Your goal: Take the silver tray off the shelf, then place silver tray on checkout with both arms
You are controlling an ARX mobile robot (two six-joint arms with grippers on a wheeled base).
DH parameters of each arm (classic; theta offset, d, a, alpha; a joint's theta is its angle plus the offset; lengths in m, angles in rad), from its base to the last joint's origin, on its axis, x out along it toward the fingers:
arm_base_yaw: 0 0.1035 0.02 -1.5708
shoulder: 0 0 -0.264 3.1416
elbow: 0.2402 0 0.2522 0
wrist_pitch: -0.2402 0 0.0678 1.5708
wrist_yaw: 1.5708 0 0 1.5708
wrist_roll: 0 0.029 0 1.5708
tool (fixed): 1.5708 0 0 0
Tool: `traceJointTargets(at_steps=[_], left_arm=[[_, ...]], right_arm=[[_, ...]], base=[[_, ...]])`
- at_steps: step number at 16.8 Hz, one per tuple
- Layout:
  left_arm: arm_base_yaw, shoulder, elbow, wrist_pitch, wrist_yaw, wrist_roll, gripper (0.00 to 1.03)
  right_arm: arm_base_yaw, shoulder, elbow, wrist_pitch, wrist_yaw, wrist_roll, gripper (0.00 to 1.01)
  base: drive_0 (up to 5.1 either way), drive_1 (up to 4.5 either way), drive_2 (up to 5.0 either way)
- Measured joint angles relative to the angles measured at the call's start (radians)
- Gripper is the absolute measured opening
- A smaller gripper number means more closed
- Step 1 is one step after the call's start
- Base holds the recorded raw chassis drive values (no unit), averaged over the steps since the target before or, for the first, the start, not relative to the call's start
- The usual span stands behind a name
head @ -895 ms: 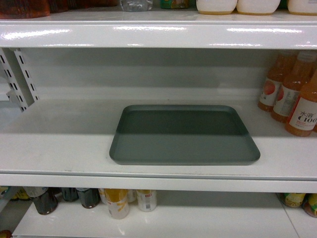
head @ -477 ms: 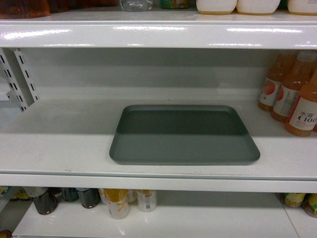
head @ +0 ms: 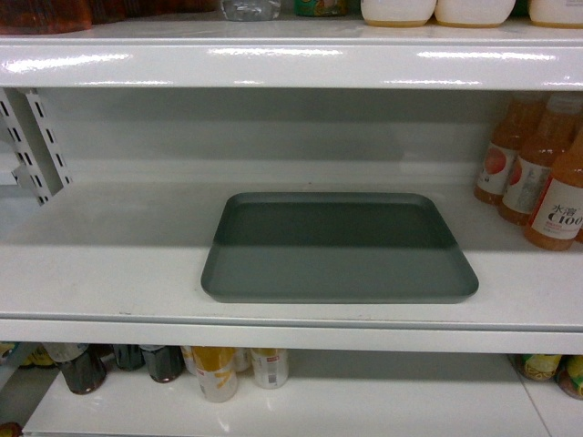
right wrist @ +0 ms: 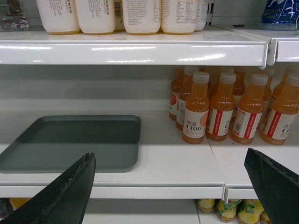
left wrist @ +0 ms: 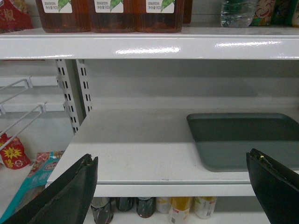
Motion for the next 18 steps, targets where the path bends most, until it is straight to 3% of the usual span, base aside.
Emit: traceJointTargets(at_steps=[18], left_arm=[[0.0,0.0,0.0,0.0,0.0,0.0,0.98]], right_arm=[[0.0,0.0,0.0,0.0,0.0,0.0,0.98]], base=[[0.0,0.0,0.0]])
